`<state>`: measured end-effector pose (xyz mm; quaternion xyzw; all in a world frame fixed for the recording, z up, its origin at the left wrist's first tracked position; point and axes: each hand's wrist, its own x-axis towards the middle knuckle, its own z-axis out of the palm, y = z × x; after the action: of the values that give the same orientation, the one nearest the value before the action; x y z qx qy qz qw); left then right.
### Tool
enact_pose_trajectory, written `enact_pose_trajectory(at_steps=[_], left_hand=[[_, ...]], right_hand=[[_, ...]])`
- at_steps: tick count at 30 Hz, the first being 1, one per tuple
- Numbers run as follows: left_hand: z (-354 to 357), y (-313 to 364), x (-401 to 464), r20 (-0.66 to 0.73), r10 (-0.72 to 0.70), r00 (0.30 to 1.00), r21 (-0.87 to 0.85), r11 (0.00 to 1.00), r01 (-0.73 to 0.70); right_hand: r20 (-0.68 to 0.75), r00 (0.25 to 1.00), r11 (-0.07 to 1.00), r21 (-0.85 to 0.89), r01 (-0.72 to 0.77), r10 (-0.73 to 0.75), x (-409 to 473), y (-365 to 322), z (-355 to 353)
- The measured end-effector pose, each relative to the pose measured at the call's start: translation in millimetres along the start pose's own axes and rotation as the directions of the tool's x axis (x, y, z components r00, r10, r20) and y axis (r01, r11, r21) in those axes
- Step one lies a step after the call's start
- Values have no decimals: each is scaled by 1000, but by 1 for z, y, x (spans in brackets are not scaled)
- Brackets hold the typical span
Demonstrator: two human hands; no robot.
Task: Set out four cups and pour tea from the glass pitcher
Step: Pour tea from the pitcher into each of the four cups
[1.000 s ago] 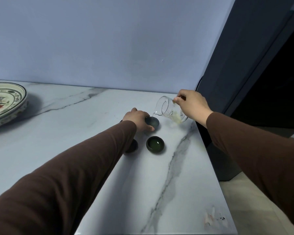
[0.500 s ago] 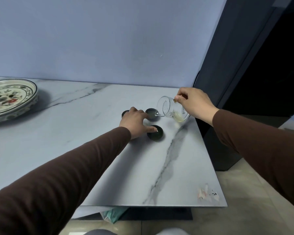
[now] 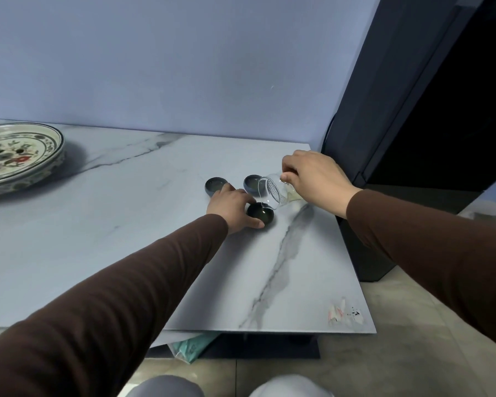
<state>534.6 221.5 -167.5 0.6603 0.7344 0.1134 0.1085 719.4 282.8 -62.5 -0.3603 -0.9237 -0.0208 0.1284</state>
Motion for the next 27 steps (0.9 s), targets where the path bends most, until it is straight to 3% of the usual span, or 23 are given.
enact_pose_trajectory(at_steps=[27], left_hand=[[4, -1, 0, -8, 1, 1000, 27, 1000, 0]], right_hand=[[-98, 955, 933, -263, 246, -279, -18, -29, -11]])
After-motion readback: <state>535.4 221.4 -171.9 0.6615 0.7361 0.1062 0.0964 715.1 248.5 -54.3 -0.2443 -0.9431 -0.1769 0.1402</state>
